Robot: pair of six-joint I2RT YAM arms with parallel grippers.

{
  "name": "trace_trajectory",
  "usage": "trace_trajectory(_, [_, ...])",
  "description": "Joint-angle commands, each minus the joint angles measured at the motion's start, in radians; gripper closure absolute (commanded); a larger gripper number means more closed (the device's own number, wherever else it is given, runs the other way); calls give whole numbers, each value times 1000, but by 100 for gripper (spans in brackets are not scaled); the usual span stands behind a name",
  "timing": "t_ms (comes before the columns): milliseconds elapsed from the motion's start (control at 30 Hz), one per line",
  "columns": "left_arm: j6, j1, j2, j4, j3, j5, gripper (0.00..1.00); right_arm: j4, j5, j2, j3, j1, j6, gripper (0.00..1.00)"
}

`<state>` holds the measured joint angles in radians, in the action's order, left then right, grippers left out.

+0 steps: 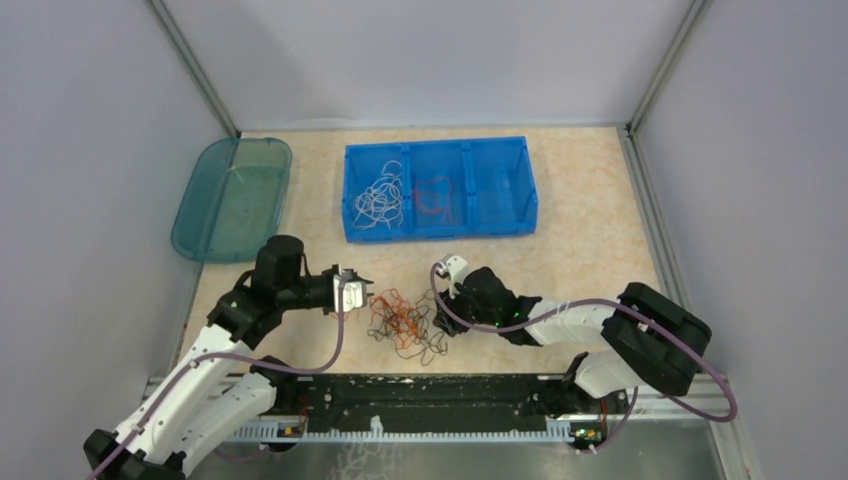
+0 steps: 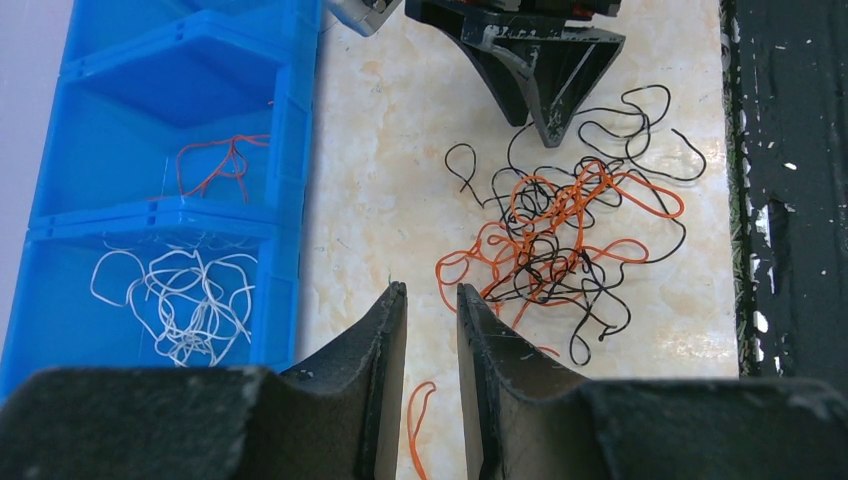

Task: Untangle the cables

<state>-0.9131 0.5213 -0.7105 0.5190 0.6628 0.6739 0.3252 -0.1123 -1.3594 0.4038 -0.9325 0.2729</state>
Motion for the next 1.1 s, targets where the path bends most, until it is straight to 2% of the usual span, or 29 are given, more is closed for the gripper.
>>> trace_trajectory(0, [26, 0, 1, -12, 37, 47, 69, 146, 61, -31, 24, 3, -83, 62])
trace_trajectory(233, [146, -1, -14, -61, 58, 58, 68, 283, -13, 13, 17, 4, -92, 100])
trace_trajectory(367, [261, -1, -16, -100, 72, 71, 63, 231, -49, 137, 82, 4, -90, 100])
trace_trajectory(467, [325, 1, -19, -139, 82, 93, 46, 116, -113, 214, 177, 4, -115, 100])
trace_trajectory(533, [357, 1, -28, -164, 92, 102, 40, 56, -162, 237, 238, 4, -121, 100])
trace_trajectory(700, [385, 1, -68, -177, 134, 158, 34, 2, -252, 246, 344, 3, -74, 100])
trace_trajectory(833, [388, 5, -72, -218, 139, 171, 36, -1, -299, 225, 389, 4, -38, 100])
trace_trajectory(967, [381, 8, -83, -217, 140, 149, 58, 32, -352, 209, 408, 3, -6, 100])
trace_trajectory(1067, [367, 8, -79, -207, 129, 123, 61, 30, -350, 217, 409, 4, -3, 100])
